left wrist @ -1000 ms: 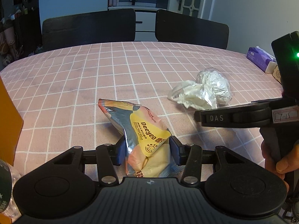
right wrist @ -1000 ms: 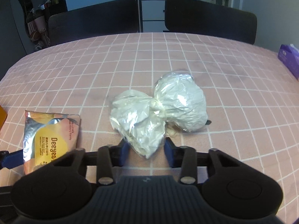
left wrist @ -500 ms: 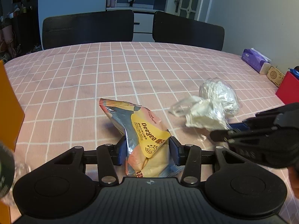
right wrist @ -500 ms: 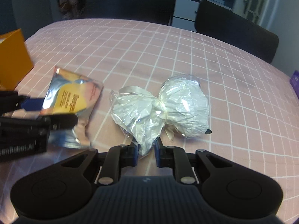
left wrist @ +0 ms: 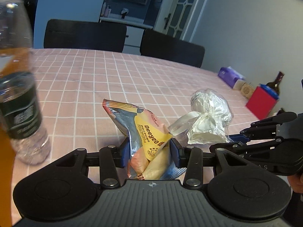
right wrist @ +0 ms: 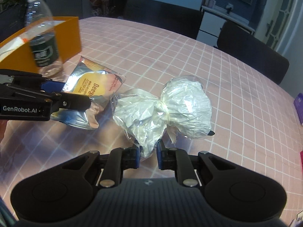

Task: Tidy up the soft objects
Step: 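Carry the snack bag with the left gripper while the right gripper carries the bundle over the box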

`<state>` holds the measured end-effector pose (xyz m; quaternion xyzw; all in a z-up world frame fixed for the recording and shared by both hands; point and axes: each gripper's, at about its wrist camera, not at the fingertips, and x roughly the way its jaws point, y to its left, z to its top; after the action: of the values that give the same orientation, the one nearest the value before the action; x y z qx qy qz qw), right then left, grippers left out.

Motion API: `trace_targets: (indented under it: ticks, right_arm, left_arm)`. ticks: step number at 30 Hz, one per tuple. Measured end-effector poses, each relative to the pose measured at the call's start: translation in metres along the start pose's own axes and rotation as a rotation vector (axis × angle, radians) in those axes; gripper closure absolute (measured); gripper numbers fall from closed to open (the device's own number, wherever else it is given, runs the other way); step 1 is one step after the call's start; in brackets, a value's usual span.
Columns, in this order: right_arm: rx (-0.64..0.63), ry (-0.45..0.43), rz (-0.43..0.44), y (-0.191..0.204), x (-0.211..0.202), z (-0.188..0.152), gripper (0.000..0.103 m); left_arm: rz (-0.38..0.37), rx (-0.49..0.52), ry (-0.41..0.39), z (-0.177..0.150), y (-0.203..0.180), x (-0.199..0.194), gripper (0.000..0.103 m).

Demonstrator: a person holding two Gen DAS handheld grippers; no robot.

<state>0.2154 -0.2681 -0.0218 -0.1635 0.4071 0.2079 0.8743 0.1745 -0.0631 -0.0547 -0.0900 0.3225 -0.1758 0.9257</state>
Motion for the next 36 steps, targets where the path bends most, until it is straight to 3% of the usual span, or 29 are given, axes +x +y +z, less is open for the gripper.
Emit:
trace_targets:
  ticks: [7, 13, 19, 26, 30, 36]
  right_arm:
    - [-0.079, -0.057, -0.001, 0.03, -0.05, -0.005, 0.088]
    - [-0.161, -0.133, 0.027, 0.067, -0.09, -0.003, 0.087]
    - [-0.329, -0.217, 0.084, 0.121, -0.116, 0.013, 0.087]
    - [-0.565, -0.288, 0.158, 0.19, -0.116, 0.051, 0.087]
    - [-0.662, -0.282, 0.176, 0.227, -0.102, 0.08, 0.087]
    - [-0.776, -0.213, 0.127, 0.266, -0.052, 0.133, 0.087]
  left_arm:
    - [-0.052, -0.009, -0.074, -0.011, 0.004, -0.064, 0.054]
    - [-0.042, 0.001, -0.173, -0.019, 0.016, -0.129, 0.054]
    - [0.059, 0.03, -0.24, -0.025, 0.041, -0.188, 0.054]
    - [0.239, 0.076, -0.243, -0.015, 0.084, -0.233, 0.054]
    - [0.318, 0.162, -0.232, 0.001, 0.098, -0.238, 0.053]
    - [0.346, 0.254, -0.167, 0.037, 0.123, -0.205, 0.054]
